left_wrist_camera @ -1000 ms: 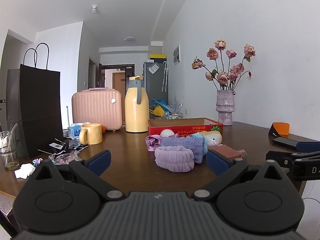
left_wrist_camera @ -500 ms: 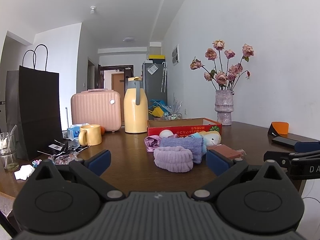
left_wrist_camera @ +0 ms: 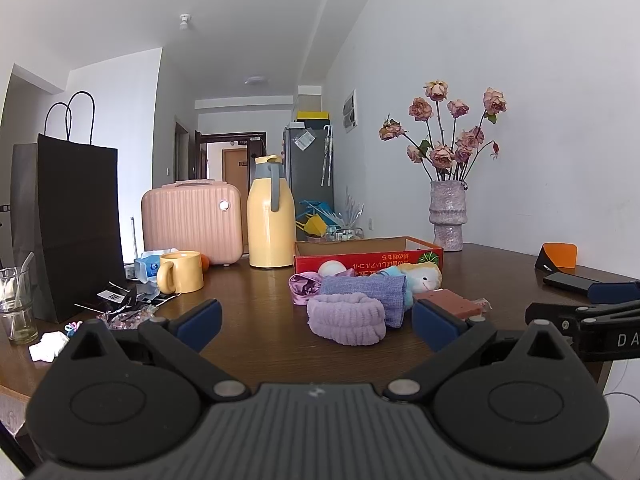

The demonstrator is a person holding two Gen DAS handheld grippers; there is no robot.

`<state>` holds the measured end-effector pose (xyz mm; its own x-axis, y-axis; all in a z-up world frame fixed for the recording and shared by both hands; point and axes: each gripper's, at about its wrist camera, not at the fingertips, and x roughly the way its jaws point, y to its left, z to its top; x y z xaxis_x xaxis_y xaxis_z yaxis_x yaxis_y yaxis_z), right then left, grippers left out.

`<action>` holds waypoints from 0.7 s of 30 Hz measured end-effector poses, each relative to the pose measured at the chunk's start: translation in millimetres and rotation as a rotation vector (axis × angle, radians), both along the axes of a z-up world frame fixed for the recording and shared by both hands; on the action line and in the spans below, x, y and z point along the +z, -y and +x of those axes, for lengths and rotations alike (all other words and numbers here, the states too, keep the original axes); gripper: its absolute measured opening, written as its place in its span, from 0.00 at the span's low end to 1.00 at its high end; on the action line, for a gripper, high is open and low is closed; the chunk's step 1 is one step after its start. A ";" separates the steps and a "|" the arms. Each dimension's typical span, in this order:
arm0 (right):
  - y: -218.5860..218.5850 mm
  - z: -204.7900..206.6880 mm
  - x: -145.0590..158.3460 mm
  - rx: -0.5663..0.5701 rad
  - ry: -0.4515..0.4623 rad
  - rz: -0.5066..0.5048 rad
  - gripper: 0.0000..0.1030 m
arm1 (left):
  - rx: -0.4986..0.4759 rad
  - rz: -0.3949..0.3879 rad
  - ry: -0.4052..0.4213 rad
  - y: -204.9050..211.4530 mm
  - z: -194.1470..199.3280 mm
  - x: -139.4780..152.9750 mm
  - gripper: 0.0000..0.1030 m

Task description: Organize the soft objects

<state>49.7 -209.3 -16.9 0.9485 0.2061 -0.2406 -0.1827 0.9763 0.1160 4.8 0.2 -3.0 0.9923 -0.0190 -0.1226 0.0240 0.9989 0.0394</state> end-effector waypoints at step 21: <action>1.7 1.1 -1.5 -0.003 -0.008 0.011 1.00 | -0.002 0.001 0.002 -1.1 0.2 -0.8 1.00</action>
